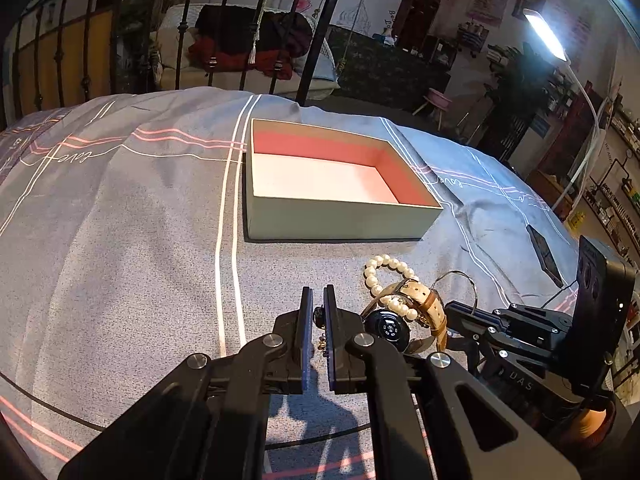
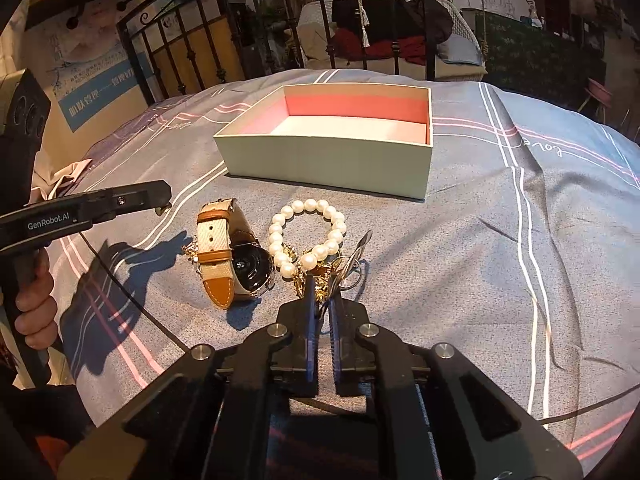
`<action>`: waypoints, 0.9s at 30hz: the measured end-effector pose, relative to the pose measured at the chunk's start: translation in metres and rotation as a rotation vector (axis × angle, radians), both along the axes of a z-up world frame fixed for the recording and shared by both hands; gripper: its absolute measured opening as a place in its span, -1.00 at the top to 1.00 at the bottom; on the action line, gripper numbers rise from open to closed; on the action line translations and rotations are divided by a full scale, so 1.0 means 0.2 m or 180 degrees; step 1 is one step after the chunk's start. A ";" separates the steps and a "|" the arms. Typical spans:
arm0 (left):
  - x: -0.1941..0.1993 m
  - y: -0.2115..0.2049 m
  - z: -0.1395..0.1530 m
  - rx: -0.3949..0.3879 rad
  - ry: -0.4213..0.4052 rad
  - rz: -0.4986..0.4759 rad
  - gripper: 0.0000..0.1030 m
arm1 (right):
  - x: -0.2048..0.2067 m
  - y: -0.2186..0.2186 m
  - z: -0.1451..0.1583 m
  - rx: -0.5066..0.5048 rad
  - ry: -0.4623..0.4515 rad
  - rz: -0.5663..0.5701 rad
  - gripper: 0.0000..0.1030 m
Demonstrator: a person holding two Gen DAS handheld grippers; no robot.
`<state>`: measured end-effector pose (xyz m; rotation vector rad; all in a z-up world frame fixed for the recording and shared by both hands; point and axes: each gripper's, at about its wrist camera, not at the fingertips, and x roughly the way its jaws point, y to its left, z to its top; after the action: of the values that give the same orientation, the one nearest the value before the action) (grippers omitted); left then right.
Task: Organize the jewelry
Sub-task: 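Lift and carry the gold earring and rose-gold bangle over the pink-lined box with both grippers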
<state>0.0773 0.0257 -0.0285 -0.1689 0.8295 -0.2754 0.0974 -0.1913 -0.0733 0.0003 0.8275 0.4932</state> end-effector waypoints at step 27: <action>0.01 -0.07 0.07 0.0054 -0.0150 -0.0088 0.90 | -0.01 -0.06 0.20 0.0092 -0.0392 -0.0082 0.95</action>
<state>0.0784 0.0119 -0.0144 -0.1346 0.7877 -0.2970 0.0958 -0.2036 -0.0323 0.0071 0.6988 0.4761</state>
